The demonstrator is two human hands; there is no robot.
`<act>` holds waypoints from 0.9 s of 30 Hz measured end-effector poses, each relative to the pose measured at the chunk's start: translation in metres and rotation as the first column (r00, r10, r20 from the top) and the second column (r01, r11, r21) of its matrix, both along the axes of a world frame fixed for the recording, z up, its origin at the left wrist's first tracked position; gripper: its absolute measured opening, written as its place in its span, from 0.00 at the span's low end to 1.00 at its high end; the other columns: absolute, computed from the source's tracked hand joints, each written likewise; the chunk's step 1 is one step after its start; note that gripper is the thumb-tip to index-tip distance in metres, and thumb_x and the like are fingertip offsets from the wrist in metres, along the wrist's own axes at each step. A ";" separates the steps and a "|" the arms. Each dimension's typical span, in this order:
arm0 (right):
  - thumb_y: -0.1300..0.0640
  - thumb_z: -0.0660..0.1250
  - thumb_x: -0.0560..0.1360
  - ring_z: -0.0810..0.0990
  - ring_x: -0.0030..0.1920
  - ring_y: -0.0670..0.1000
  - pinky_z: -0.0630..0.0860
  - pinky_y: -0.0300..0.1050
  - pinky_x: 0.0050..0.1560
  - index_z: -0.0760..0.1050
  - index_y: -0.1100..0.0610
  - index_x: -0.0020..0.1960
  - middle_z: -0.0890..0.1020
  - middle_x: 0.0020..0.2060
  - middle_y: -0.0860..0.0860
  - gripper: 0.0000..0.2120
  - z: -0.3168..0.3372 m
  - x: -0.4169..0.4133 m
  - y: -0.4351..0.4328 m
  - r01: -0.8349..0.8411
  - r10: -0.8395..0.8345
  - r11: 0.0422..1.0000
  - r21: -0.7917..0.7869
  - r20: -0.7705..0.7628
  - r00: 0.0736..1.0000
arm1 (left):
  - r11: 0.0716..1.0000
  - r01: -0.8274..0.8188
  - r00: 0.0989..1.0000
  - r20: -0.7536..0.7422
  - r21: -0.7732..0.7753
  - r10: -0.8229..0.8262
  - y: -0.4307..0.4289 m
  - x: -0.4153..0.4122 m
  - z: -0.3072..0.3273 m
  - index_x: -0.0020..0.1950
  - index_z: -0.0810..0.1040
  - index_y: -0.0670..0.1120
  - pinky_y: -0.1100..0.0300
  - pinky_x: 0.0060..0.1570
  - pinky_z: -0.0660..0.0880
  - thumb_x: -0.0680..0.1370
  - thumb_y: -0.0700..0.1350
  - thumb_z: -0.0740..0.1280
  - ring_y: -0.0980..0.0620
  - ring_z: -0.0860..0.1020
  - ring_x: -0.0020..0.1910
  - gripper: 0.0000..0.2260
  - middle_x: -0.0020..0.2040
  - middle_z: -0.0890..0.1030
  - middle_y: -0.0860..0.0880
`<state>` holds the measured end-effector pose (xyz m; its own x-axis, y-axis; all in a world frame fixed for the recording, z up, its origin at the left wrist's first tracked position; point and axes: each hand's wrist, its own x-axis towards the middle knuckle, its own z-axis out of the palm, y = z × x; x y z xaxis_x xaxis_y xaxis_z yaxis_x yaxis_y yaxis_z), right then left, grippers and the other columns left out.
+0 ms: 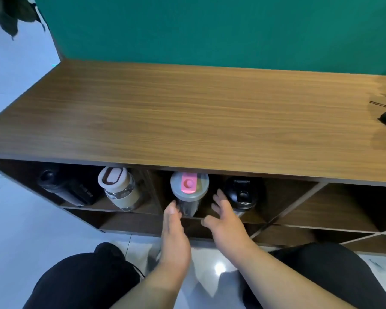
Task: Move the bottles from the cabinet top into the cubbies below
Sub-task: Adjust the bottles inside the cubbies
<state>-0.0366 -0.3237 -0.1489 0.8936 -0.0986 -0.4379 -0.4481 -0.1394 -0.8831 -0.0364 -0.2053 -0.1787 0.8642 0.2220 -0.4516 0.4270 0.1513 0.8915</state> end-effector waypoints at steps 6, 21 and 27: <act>0.67 0.67 0.69 0.67 0.70 0.40 0.65 0.37 0.66 0.56 0.44 0.78 0.72 0.67 0.36 0.43 0.007 0.015 0.018 0.010 -0.013 1.000 0.014 0.190 0.982 | 0.994 0.065 0.990 0.129 -0.090 -0.053 0.013 0.012 0.023 0.82 0.60 0.52 0.48 0.79 0.59 0.79 0.64 0.46 0.53 0.64 0.78 0.33 0.76 0.68 0.54; 0.53 0.70 0.65 0.70 0.68 0.44 0.67 0.52 0.70 0.58 0.45 0.77 0.70 0.69 0.42 0.43 0.010 0.002 0.034 0.017 -0.014 0.999 0.042 -0.058 0.998 | 0.987 0.156 0.987 0.041 -0.037 -0.155 0.039 0.004 0.039 0.79 0.66 0.52 0.50 0.76 0.64 0.80 0.64 0.47 0.55 0.70 0.74 0.32 0.76 0.72 0.51; 0.62 0.69 0.70 0.76 0.63 0.39 0.69 0.40 0.63 0.73 0.48 0.67 0.80 0.63 0.42 0.27 0.020 -0.003 0.092 -0.296 0.319 0.938 0.179 -0.113 0.941 | 0.953 0.228 0.971 0.020 0.201 -0.237 0.143 0.013 0.062 0.57 0.84 0.54 0.52 0.61 0.75 0.80 0.62 0.57 0.55 0.83 0.57 0.20 0.55 0.88 0.52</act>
<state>-0.0398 -0.2316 -0.1287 0.7989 0.2514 -0.5465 -0.5242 -0.1547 -0.8374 -0.0230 -0.0626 -0.1171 0.9201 0.0929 -0.3804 0.3899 -0.1270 0.9121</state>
